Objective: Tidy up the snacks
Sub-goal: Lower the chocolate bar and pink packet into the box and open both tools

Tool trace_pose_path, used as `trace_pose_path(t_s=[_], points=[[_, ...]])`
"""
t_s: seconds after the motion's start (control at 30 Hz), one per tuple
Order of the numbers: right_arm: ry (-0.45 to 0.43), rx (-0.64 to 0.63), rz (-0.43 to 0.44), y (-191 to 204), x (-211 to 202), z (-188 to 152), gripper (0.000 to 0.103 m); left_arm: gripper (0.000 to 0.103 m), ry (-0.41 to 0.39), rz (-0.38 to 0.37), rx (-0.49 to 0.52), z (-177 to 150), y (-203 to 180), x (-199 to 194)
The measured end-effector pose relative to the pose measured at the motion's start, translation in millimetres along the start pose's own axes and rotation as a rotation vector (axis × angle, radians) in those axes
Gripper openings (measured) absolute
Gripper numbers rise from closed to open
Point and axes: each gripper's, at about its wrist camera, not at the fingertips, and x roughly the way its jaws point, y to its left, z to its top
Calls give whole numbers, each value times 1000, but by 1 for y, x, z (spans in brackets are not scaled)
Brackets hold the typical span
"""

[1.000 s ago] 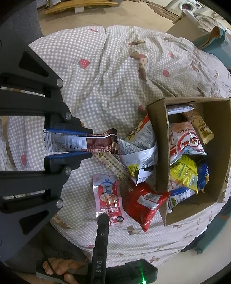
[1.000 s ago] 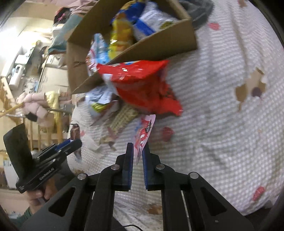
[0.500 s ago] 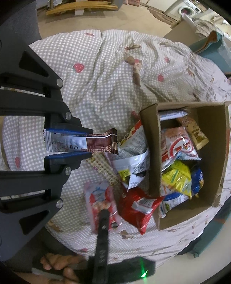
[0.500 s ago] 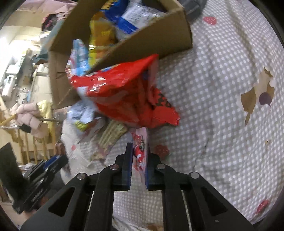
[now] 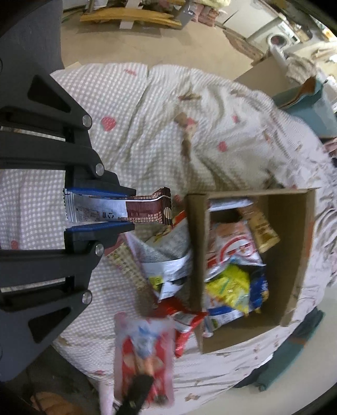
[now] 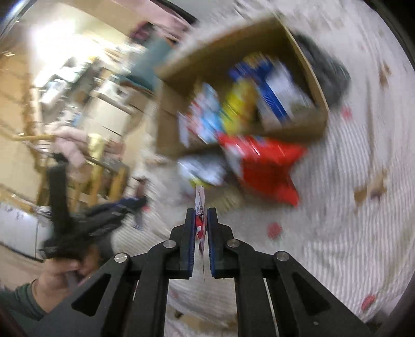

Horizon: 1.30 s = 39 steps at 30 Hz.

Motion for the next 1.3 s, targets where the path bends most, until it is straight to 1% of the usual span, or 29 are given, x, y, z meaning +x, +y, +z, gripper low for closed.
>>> trace_pose_path(t_s=[0.03,0.1,0.2,0.27,0.37,0.43,0.53,0.67,0.9,1.13,1.3], points=[[-26,-3,12,1,-5,2,9,15,-29,11,-2,2,0,-5],[-62,12,24,-1,-13,3,9,15,-62,22,-4,4,2,-13],[-117,12,4,-4,-28,6,9,15,-81,12,-22,11,4,-21],[-163,4,-1,1,-37,13,9,15,-96,-5,-39,20,6,-29],[-221,29,-4,-5,-49,23,9,15,-134,-6,-40,37,6,-41],[-244,48,-13,-3,-50,31,9,15,-163,2,-24,50,2,-48],[-276,75,-25,-5,-48,48,9,15,-186,11,0,71,-4,-51],[-297,85,-45,-8,-45,66,9,15,-201,21,16,96,-9,-47],[-302,103,-67,-22,-32,97,9,15,-220,39,40,125,-20,-30],[-288,100,-84,-30,-10,122,9,15,-252,25,41,134,-24,-13],[-271,89,-102,-39,11,135,9,15,-251,24,36,134,-22,7]])
